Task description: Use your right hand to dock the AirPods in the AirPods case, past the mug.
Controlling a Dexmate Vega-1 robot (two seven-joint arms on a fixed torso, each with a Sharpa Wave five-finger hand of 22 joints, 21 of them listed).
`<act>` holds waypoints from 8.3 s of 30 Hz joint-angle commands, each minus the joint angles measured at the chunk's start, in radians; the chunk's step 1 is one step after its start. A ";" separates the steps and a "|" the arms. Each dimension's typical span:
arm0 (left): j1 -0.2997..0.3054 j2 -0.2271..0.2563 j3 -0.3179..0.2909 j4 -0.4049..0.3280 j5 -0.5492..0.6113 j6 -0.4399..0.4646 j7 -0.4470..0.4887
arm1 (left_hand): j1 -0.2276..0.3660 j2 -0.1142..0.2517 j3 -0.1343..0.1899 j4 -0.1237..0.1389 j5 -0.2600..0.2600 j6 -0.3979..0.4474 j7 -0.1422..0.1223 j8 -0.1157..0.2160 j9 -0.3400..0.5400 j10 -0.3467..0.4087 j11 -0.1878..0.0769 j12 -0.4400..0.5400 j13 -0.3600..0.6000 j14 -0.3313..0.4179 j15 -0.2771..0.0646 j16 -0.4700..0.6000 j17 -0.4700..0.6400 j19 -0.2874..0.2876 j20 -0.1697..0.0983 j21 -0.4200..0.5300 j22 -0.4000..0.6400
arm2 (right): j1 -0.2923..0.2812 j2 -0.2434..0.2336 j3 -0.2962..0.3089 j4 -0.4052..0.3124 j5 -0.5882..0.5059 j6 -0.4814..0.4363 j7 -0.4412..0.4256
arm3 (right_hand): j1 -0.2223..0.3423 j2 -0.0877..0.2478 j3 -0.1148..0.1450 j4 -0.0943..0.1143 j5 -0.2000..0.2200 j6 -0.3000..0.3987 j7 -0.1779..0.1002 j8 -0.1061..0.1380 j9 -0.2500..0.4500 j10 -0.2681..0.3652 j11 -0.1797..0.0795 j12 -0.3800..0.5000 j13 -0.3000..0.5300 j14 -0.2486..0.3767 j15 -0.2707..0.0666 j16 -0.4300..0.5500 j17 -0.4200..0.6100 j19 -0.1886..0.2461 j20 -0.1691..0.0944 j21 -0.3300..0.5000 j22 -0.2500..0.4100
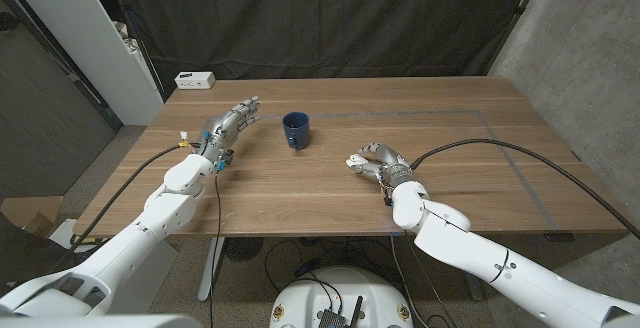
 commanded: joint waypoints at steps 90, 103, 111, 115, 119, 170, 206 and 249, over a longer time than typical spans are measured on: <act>-0.208 -0.070 0.052 0.286 0.000 -0.005 -0.146 | -0.009 0.006 0.007 -0.009 0.004 0.029 0.006 0.008 0.003 0.003 0.000 0.007 -0.006 0.008 -0.023 0.000 0.003 0.011 0.003 -0.015 0.002 | 0.127 0.126 -0.003 0.075 0.279 -0.190 -0.048 | 0.029 0.032 0.097 -0.032 -0.017 -0.079 0.130 0.007 -0.030 0.011 0.054 0.024 0.000 -0.010 -0.007 -0.002 0.018 -0.007 0.028 0.006 0.001; -0.200 -0.070 0.053 0.278 0.000 0.003 -0.139 | -0.010 0.006 0.007 -0.009 0.004 0.042 0.009 0.011 0.003 0.004 0.000 0.007 -0.007 0.007 -0.022 0.000 0.003 0.011 0.004 -0.017 0.002 | 0.115 0.110 0.001 0.051 0.292 -0.188 -0.073 | 0.060 0.044 0.122 -0.036 -0.016 -0.070 0.121 0.010 -0.030 0.023 0.047 0.028 0.000 0.003 -0.019 0.001 0.018 -0.003 0.025 0.008 0.001; -0.202 -0.075 0.055 0.281 -0.001 0.000 -0.141 | -0.010 0.006 0.007 -0.009 0.004 0.042 0.012 0.010 0.002 0.003 0.000 0.007 -0.007 0.008 -0.021 0.000 0.003 0.012 0.004 -0.018 0.003 | 0.105 0.100 0.011 0.045 0.300 -0.184 -0.084 | 0.070 0.048 0.134 -0.036 -0.016 -0.063 0.114 0.012 -0.030 0.029 0.039 0.030 -0.001 0.011 -0.026 0.003 0.018 0.002 0.022 0.009 0.001; -0.204 -0.076 0.057 0.278 0.004 0.007 -0.133 | -0.010 0.007 0.007 -0.010 0.004 0.045 0.011 0.011 0.002 0.003 0.000 0.007 -0.008 0.008 -0.021 0.000 0.003 0.012 0.004 -0.019 0.003 | 0.099 0.102 0.018 0.048 0.305 -0.182 -0.092 | 0.080 0.055 0.143 -0.037 -0.015 -0.060 0.110 0.012 -0.030 0.032 0.039 0.030 -0.001 0.014 -0.029 0.004 0.018 0.004 0.019 0.009 0.001; -0.208 -0.079 0.060 0.282 0.004 0.006 -0.138 | -0.010 0.006 0.007 -0.009 0.004 0.044 0.014 0.010 0.002 0.003 0.000 0.008 -0.008 0.009 -0.022 0.001 0.003 0.012 0.003 -0.020 0.003 | 0.094 0.101 0.022 0.048 0.309 -0.180 -0.097 | 0.089 0.060 0.150 -0.038 -0.014 -0.056 0.106 0.014 -0.030 0.036 0.037 0.031 -0.001 0.018 -0.031 0.005 0.018 0.006 0.016 0.010 0.000; -0.196 -0.067 0.055 0.260 0.003 0.007 -0.133 | -0.013 0.008 0.009 -0.011 0.004 0.043 0.016 0.004 0.002 0.005 0.000 0.009 -0.010 0.009 -0.021 0.000 0.003 0.015 0.004 -0.028 0.003 | 0.157 -0.129 -0.064 -0.005 0.124 0.024 0.076 | 0.130 0.030 0.163 -0.027 -0.019 0.148 -0.137 0.076 -0.007 0.093 -0.082 0.046 0.004 0.075 -0.111 0.032 0.015 0.044 -0.038 0.013 0.001; -0.113 -0.031 0.041 0.120 0.009 0.047 -0.053 | -0.014 0.008 0.009 -0.011 0.004 0.050 0.016 0.004 0.002 0.004 -0.001 0.010 -0.012 0.010 -0.023 0.001 0.003 0.018 0.008 -0.034 0.004 | 0.131 -0.135 -0.023 -0.015 0.081 -0.024 0.195 | 0.096 0.018 0.124 -0.007 -0.015 0.259 -0.138 0.093 0.000 0.109 -0.119 0.047 0.014 0.066 -0.107 0.041 0.024 0.030 -0.029 0.006 0.002; -0.138 -0.044 0.049 0.156 0.005 0.055 -0.074 | -0.020 0.007 0.008 -0.008 0.003 0.051 0.021 0.003 0.003 -0.001 0.006 0.009 -0.013 0.006 -0.016 0.000 0.004 0.016 0.012 -0.042 0.005 | 0.230 -0.119 -0.080 0.006 0.084 -0.114 0.305 | 0.107 0.072 0.119 -0.012 -0.023 0.341 -0.133 0.078 -0.018 0.133 -0.141 0.051 0.019 0.058 -0.115 0.061 0.041 0.017 -0.036 0.005 0.002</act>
